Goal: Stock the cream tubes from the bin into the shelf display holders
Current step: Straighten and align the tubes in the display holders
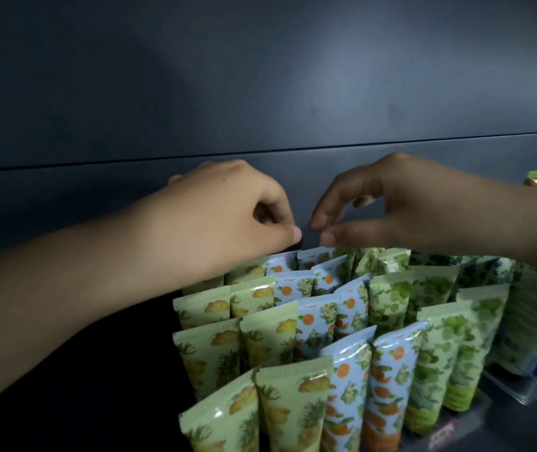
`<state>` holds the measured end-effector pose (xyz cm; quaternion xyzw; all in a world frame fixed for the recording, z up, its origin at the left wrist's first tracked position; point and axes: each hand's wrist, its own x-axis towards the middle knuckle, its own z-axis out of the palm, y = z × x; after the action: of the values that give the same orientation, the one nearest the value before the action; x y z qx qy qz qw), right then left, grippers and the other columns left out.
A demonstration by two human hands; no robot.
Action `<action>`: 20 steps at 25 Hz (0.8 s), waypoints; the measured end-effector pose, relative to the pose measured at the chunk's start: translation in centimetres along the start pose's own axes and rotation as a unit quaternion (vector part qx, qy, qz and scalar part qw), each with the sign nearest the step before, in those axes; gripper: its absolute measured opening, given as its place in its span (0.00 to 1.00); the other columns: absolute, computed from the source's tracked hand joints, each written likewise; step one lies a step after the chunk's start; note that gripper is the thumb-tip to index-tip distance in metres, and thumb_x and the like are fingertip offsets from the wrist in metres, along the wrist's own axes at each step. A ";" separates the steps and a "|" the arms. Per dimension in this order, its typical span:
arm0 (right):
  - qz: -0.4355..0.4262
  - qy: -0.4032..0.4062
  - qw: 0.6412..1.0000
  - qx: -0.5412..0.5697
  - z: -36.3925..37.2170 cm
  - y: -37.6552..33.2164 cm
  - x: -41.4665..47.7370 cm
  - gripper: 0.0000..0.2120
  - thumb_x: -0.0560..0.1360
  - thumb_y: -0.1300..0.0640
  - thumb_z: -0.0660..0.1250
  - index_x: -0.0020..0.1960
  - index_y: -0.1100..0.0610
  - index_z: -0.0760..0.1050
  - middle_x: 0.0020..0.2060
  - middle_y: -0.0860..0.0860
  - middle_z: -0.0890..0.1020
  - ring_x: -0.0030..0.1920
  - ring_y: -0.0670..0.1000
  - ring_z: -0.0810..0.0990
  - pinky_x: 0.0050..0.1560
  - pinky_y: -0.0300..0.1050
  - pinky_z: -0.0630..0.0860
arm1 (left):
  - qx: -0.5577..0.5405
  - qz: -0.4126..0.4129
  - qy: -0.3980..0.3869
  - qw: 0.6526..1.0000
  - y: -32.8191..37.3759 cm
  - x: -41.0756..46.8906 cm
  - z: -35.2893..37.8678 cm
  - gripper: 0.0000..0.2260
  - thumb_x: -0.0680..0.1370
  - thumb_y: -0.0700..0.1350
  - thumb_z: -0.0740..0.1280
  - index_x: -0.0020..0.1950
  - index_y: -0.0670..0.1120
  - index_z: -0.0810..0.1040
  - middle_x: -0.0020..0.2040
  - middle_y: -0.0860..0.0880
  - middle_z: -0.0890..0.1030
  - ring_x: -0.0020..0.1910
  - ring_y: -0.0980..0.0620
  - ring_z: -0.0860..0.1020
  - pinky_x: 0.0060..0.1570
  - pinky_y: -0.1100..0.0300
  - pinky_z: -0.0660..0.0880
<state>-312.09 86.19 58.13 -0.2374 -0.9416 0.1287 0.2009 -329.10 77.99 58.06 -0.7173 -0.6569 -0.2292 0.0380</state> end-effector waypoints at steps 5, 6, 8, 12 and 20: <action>0.007 -0.051 0.998 -0.031 0.7 0.2 -0.6 0.05 0.68 0.50 0.71 0.42 0.48 0.83 0.38 0.44 0.84 0.40 0.38 0.80 0.43 0.27 0.72 | 0.042 -0.006 -0.040 0.998 0.8 -0.7 0.5 0.11 0.64 0.61 0.65 0.39 0.58 0.81 0.36 0.61 0.79 0.39 0.64 0.74 0.54 0.54 0.70; 0.009 -0.052 0.998 -0.034 0.9 0.2 -0.5 0.04 0.68 0.51 0.72 0.42 0.48 0.83 0.37 0.44 0.84 0.40 0.38 0.80 0.43 0.28 0.72 | 0.060 -0.010 -0.040 0.997 1.0 -0.7 0.8 0.09 0.66 0.59 0.66 0.40 0.57 0.82 0.37 0.60 0.79 0.40 0.64 0.74 0.54 0.55 0.69; 0.012 -0.052 0.998 -0.042 1.2 0.3 -0.4 0.03 0.69 0.52 0.72 0.42 0.49 0.83 0.37 0.45 0.85 0.40 0.40 0.81 0.44 0.31 0.73 | 0.093 -0.014 -0.039 0.995 1.2 -0.6 1.4 0.07 0.70 0.57 0.68 0.42 0.56 0.81 0.37 0.59 0.79 0.39 0.64 0.72 0.53 0.56 0.66; 0.019 -0.051 0.998 -0.043 1.3 0.3 -0.3 0.02 0.70 0.52 0.71 0.40 0.48 0.82 0.36 0.44 0.84 0.39 0.39 0.80 0.43 0.31 0.72 | 0.115 -0.026 -0.047 0.992 1.2 -0.4 1.8 0.07 0.72 0.56 0.68 0.42 0.54 0.82 0.35 0.59 0.78 0.38 0.62 0.71 0.50 0.57 0.62; 0.020 -0.046 0.998 -0.037 1.3 0.6 0.0 0.02 0.70 0.52 0.71 0.40 0.48 0.83 0.36 0.44 0.84 0.39 0.38 0.79 0.42 0.30 0.70 | 0.131 -0.030 -0.049 0.990 1.3 -0.1 2.1 0.08 0.74 0.55 0.66 0.44 0.53 0.81 0.38 0.57 0.80 0.43 0.59 0.73 0.50 0.57 0.62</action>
<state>-312.43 86.52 56.80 -0.2575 -0.9491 0.1088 0.1454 -327.29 78.43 56.45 -0.6966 -0.7034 -0.1065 0.0927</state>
